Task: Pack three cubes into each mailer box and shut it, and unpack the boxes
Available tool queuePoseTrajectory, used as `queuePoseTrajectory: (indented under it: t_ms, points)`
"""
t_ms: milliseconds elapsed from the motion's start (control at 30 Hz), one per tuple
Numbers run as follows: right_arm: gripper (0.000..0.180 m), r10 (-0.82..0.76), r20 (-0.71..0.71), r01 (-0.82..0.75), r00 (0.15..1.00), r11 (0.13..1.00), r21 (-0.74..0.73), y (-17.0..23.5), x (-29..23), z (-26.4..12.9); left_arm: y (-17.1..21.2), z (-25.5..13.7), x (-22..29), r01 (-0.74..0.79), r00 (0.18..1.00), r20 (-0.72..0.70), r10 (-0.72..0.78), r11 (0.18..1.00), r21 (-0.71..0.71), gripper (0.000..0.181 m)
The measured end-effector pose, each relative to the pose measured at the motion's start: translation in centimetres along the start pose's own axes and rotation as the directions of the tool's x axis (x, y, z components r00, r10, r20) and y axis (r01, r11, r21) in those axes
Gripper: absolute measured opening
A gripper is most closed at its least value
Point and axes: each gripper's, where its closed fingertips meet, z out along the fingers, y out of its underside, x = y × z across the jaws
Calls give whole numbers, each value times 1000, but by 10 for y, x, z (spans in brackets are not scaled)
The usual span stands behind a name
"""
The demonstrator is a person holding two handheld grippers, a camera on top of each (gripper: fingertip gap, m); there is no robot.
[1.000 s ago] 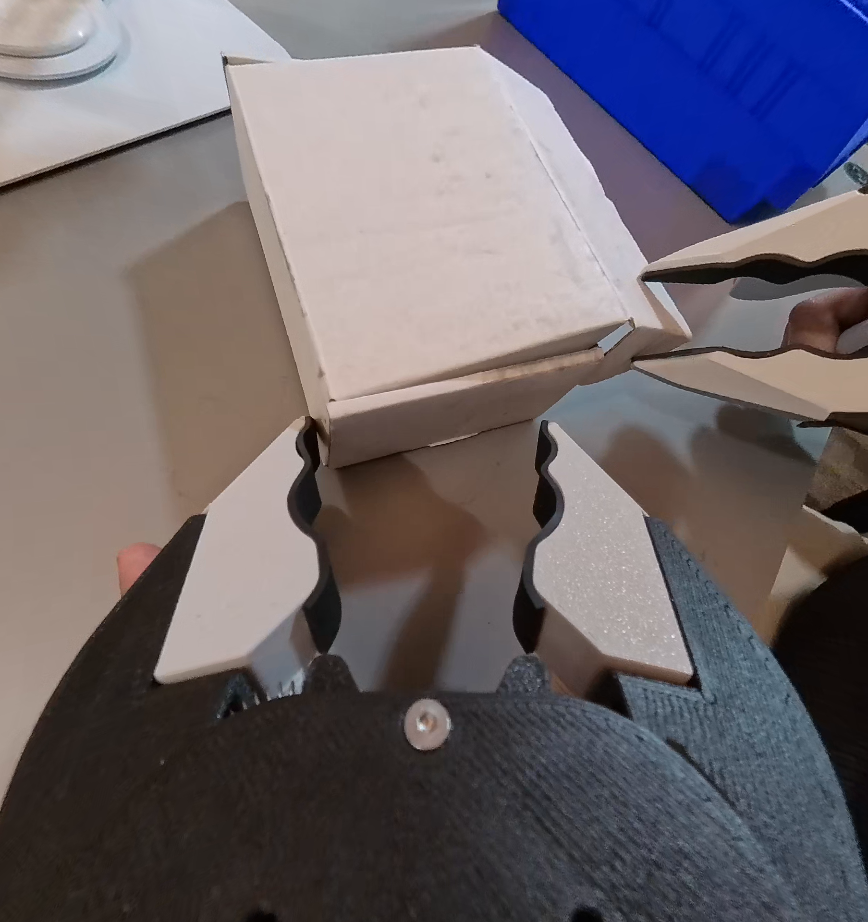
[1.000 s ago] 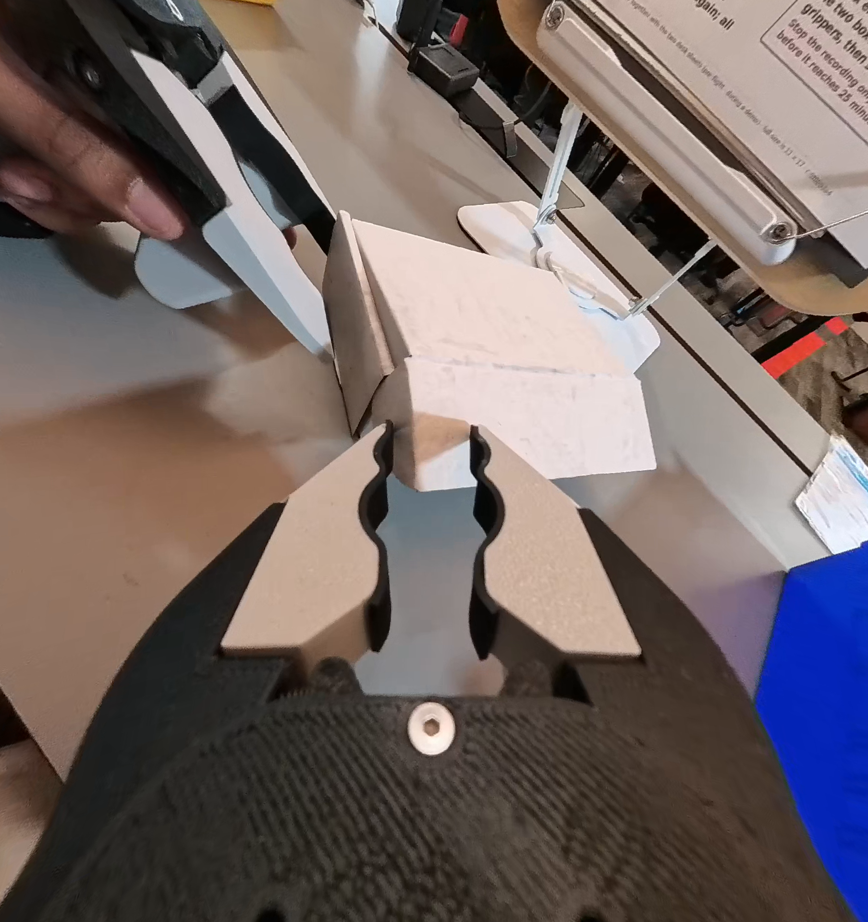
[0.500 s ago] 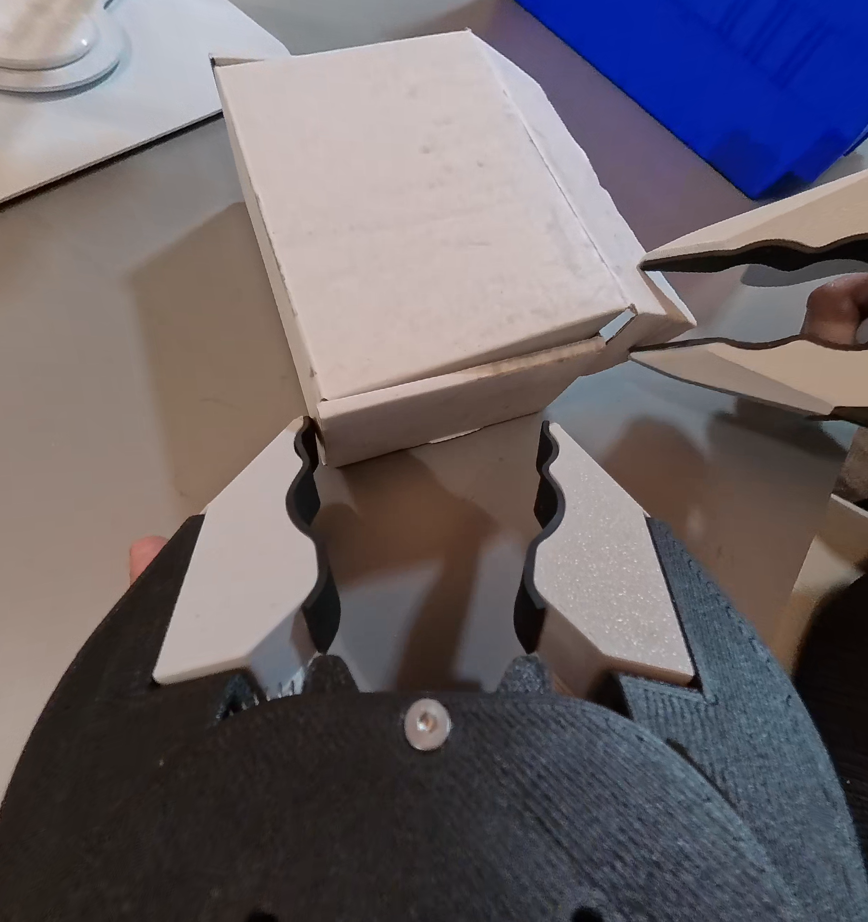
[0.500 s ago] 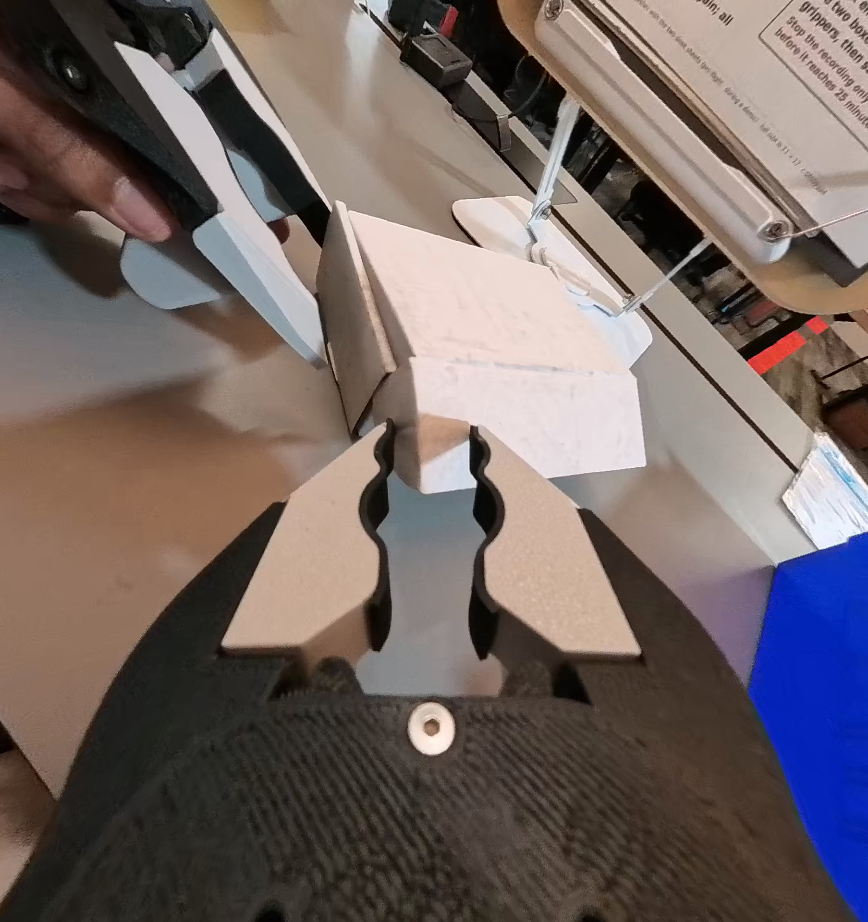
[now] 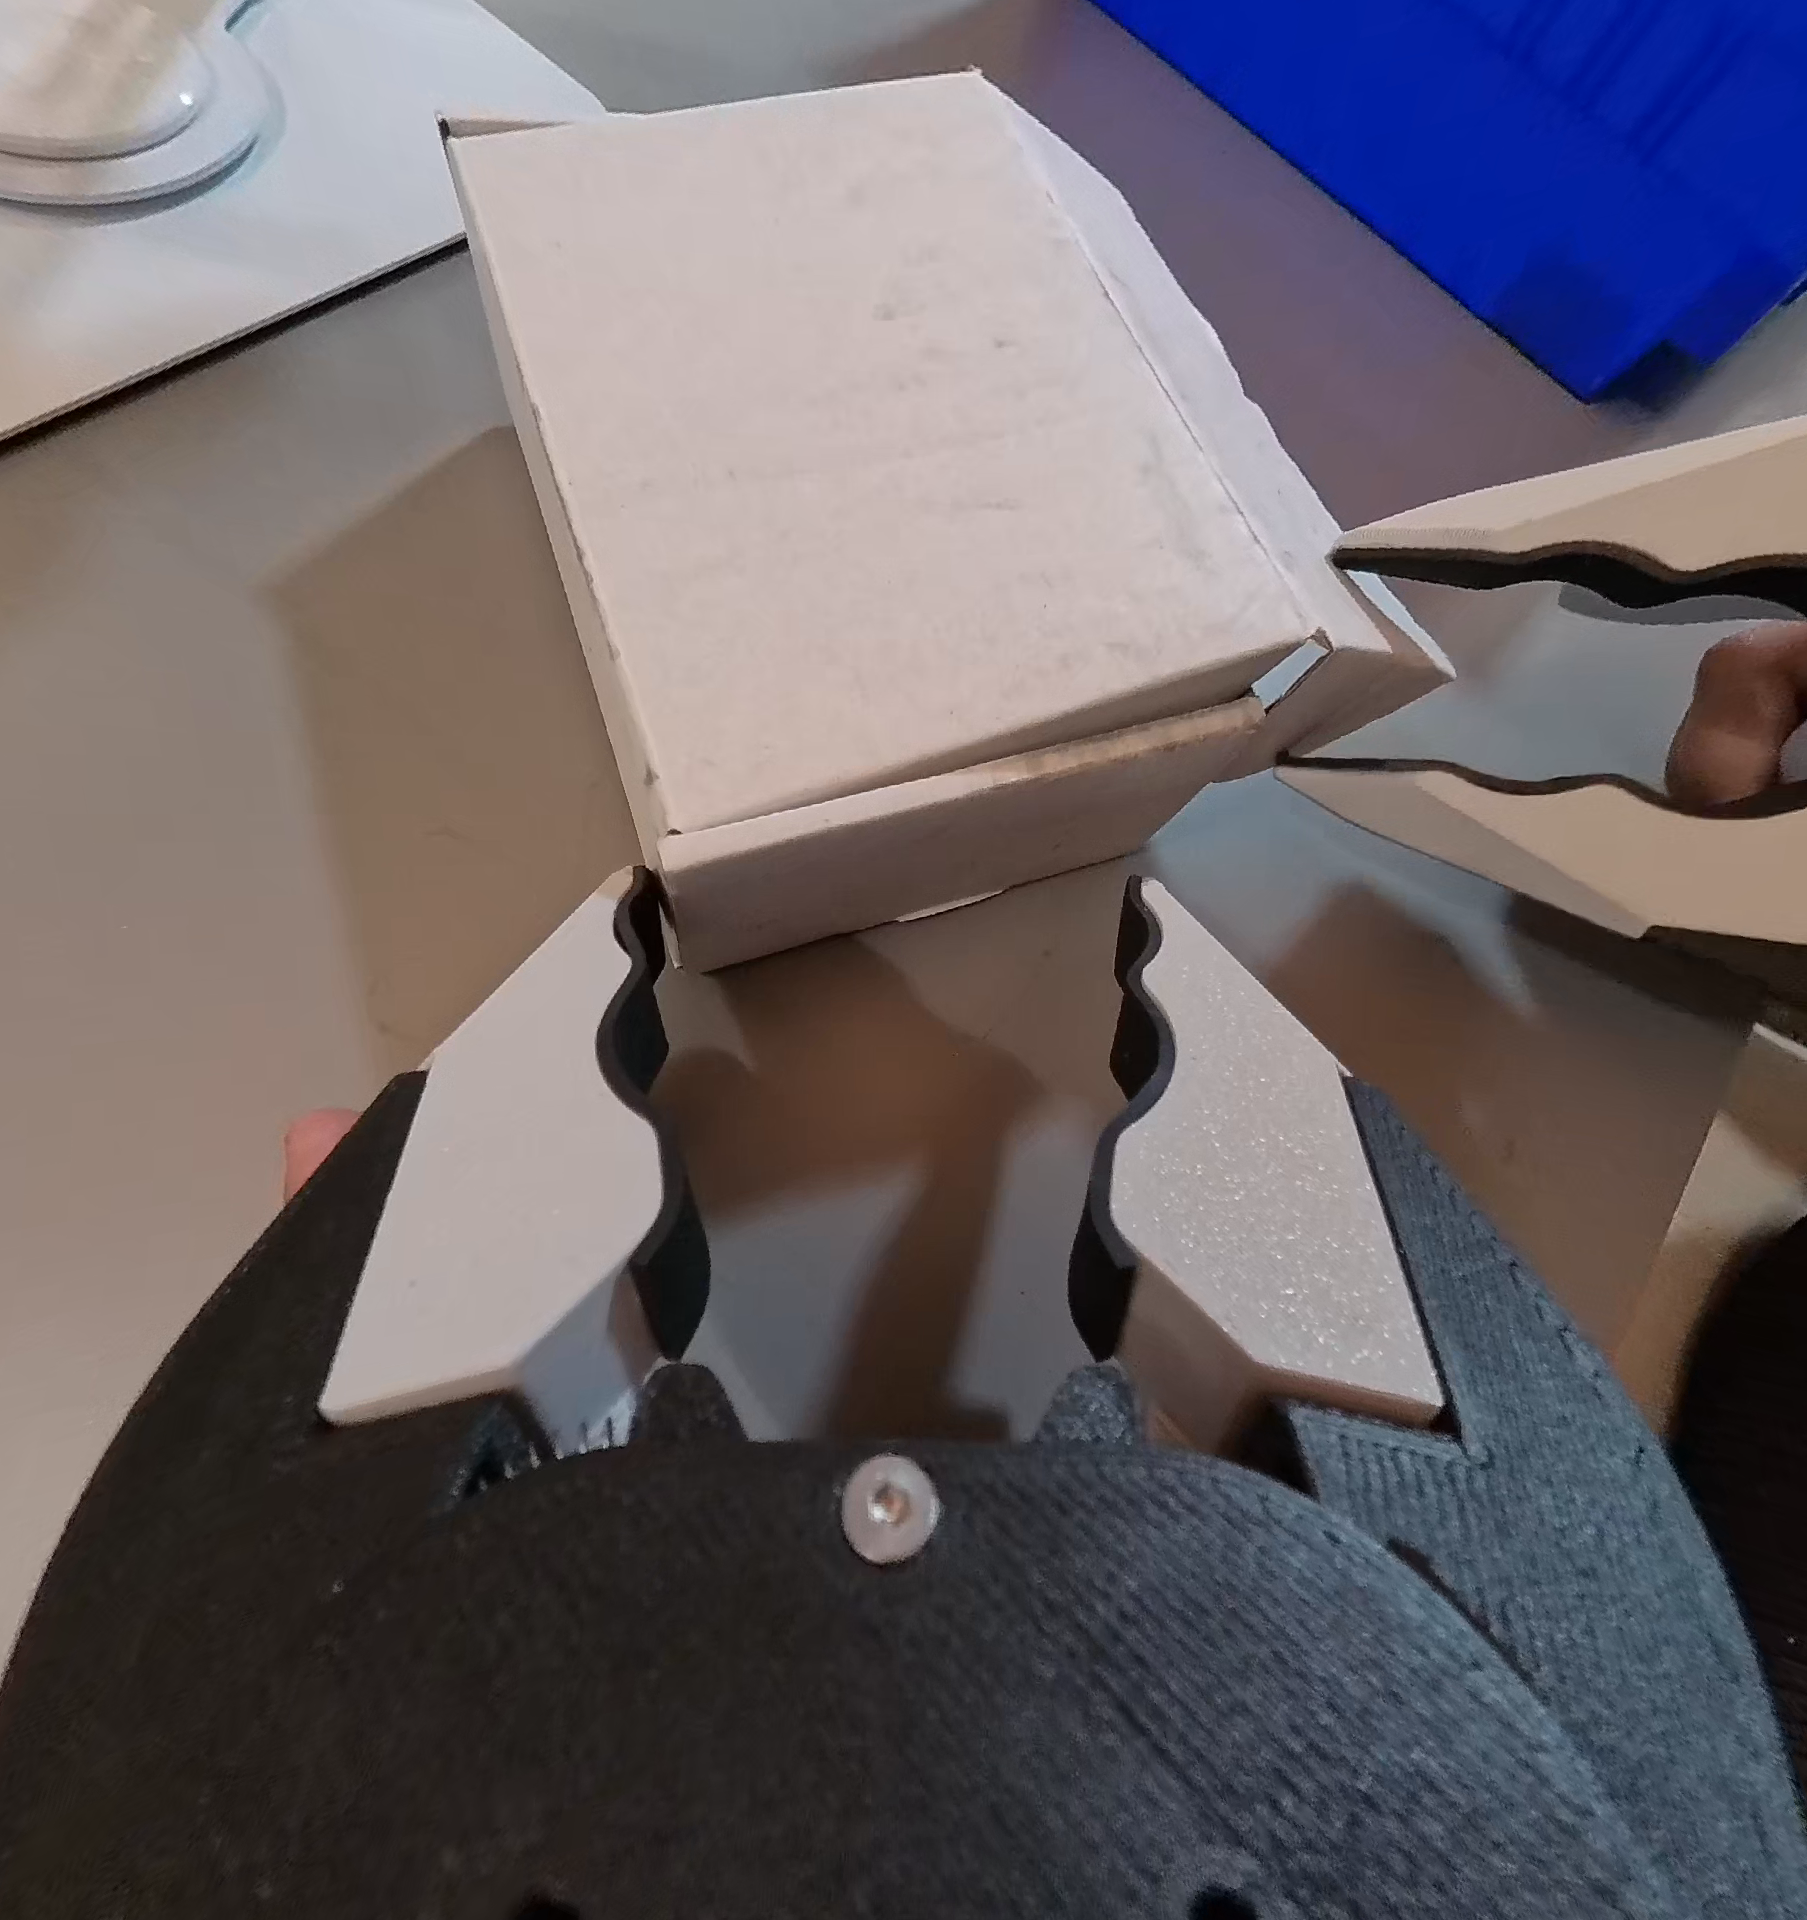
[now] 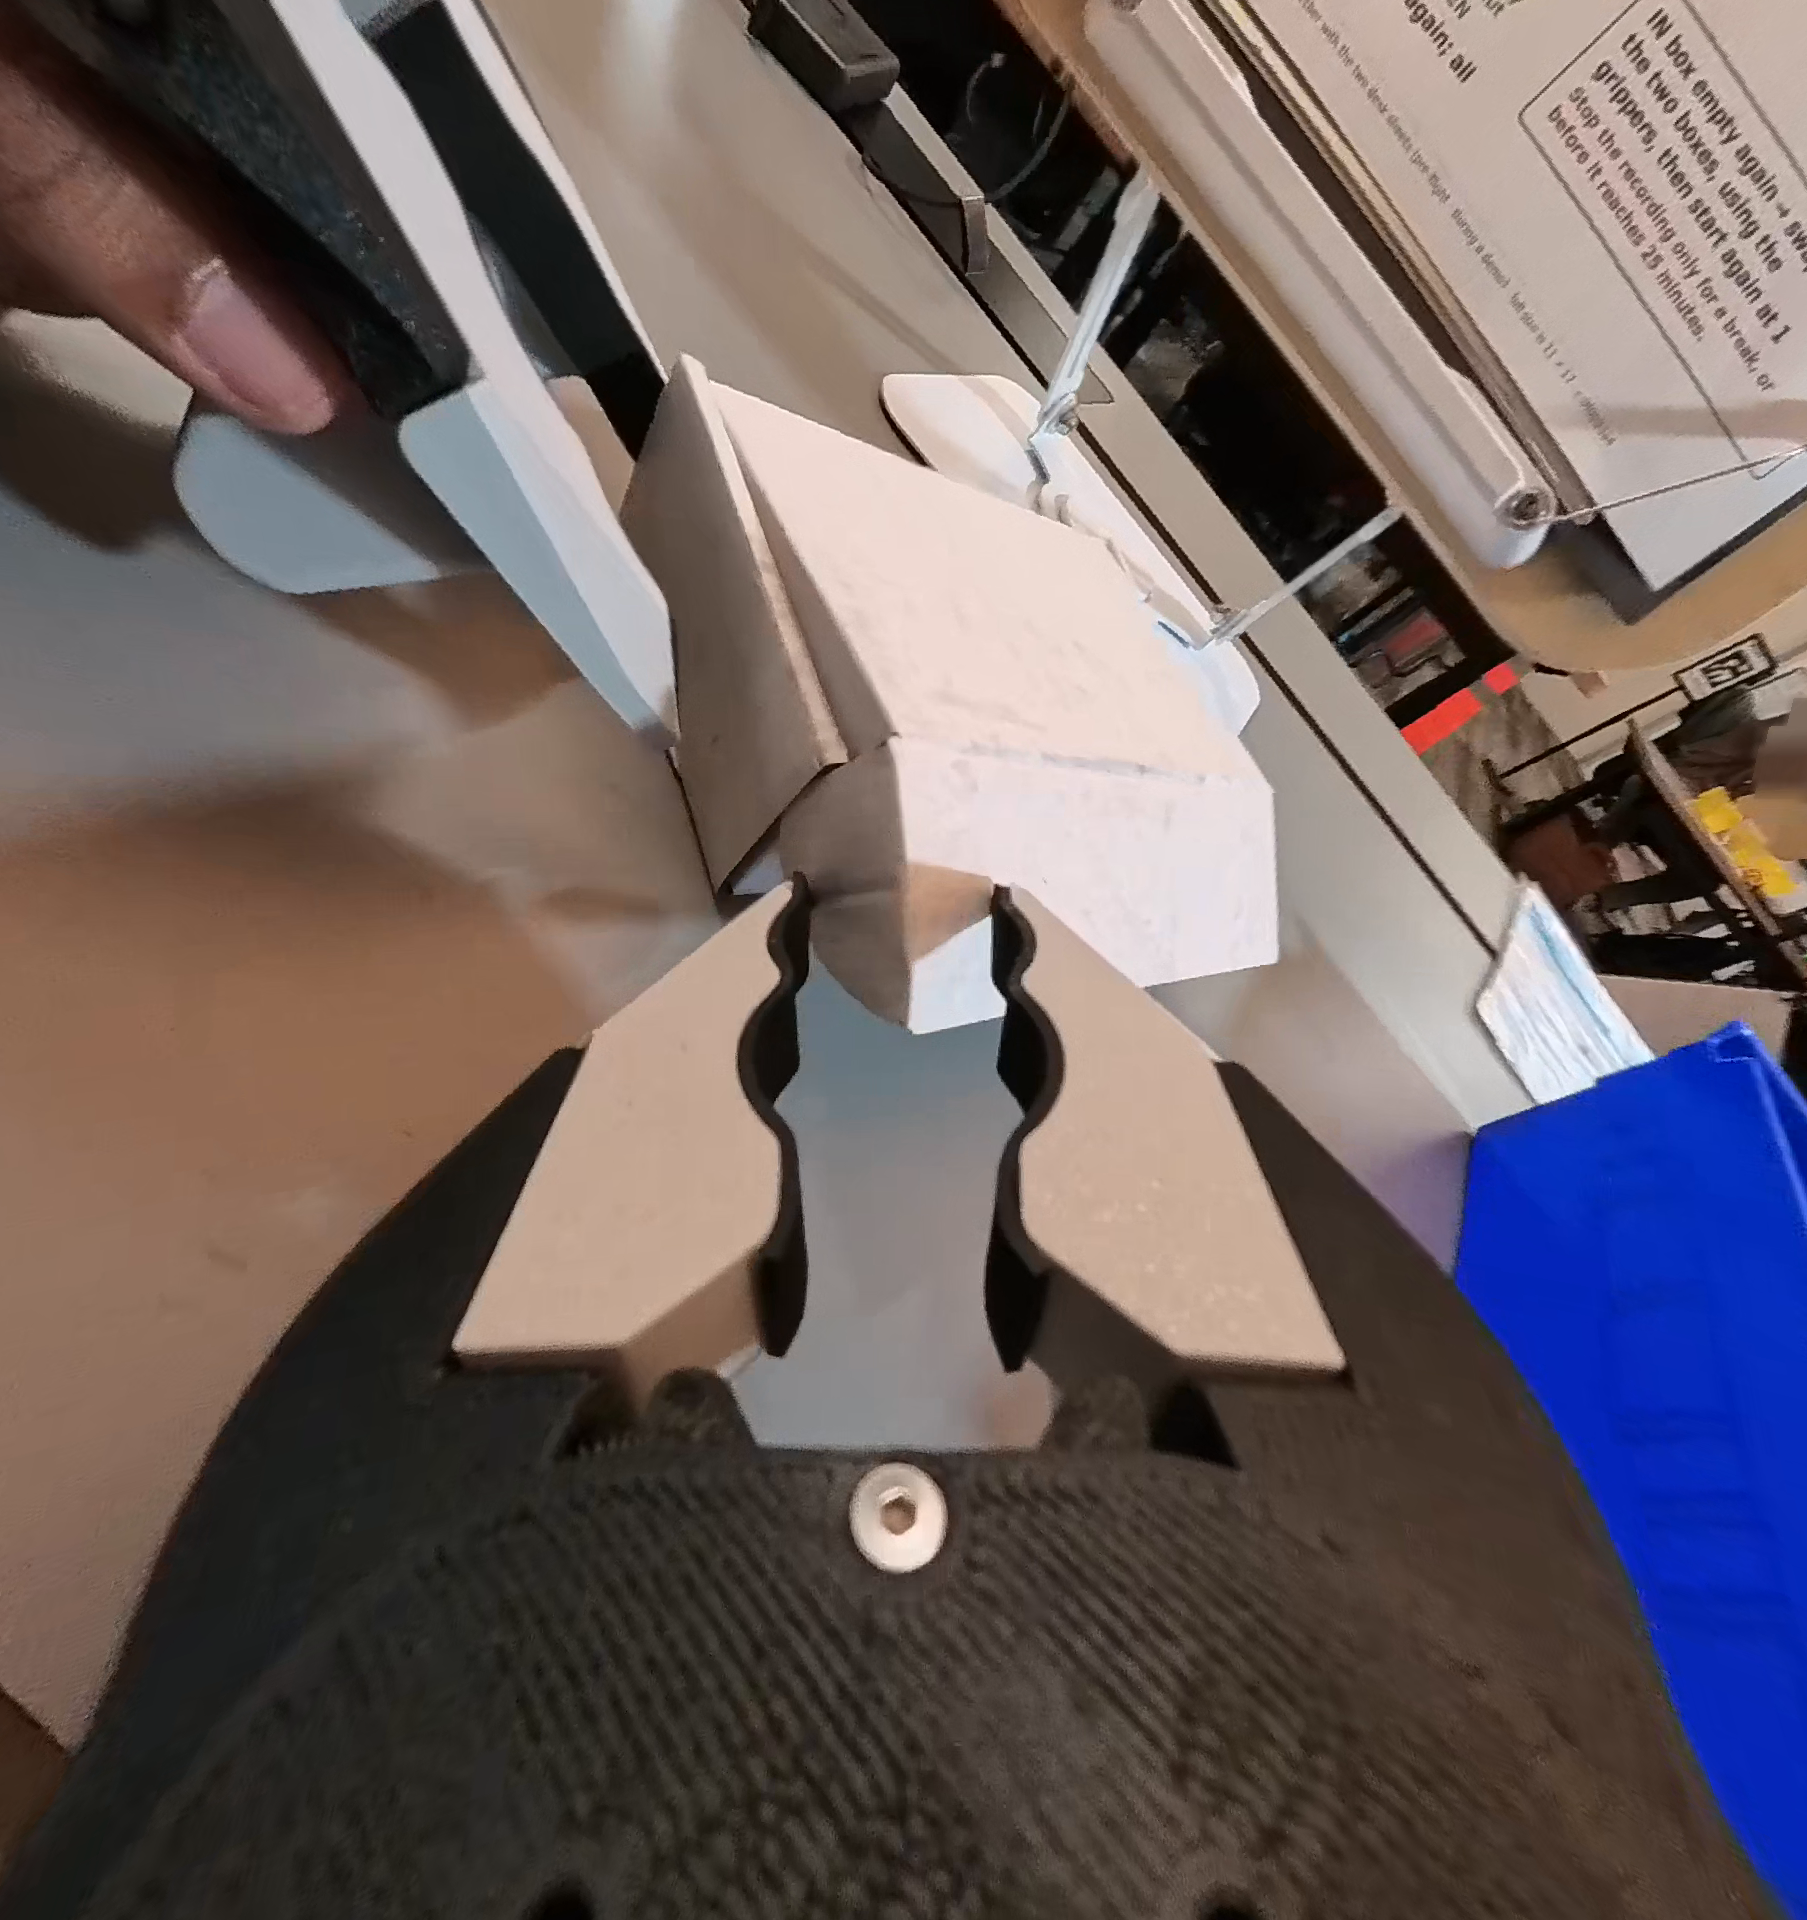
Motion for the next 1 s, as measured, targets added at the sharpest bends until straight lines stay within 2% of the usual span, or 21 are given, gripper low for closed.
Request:
queuePoseTrajectory:
  t_ms: [100,200,333,400,533,633,700,767,867,933,1000]
  points:
    - [35,-34,-19,34,999,999,-4,0,-1,0,0,0,0,-4,1000,4,4,1000,-3,87]
    - [34,12,3,-12,1000,1000,3,-2,-2,-1,0,0,0,-7,1000,7,7,1000,-4,89]
    - [29,44,100,-46,994,999,23,-16,-21,-11,3,-5,-4,-22,1000,5,22,1000,-4,106]
    - [26,15,149,-24,989,998,59,-28,-34,-19,10,-13,-4,-21,999,-45,20,1000,-18,106]
    - [18,-9,264,-52,964,973,225,-55,-49,-40,9,-35,-5,120,975,-196,-107,991,53,104]
    - [31,49,189,-117,981,923,367,-70,-13,-51,5,-43,-13,183,963,-219,-158,978,101,99]
    - [32,145,72,-162,987,899,407,-63,31,-48,6,-40,-11,173,964,-217,-151,981,87,96]
    - [32,234,29,-230,972,913,337,-39,63,-29,9,-35,-5,141,969,-213,-126,988,56,97]
    - [34,335,142,-351,932,930,108,3,65,4,10,-31,3,129,967,-226,-117,991,37,100]
    - [35,410,163,-427,897,900,88,9,69,8,8,-32,6,150,957,-257,-134,988,44,101]
    - [45,454,161,-473,876,874,114,7,76,7,7,-34,6,174,950,-272,-154,983,52,100]
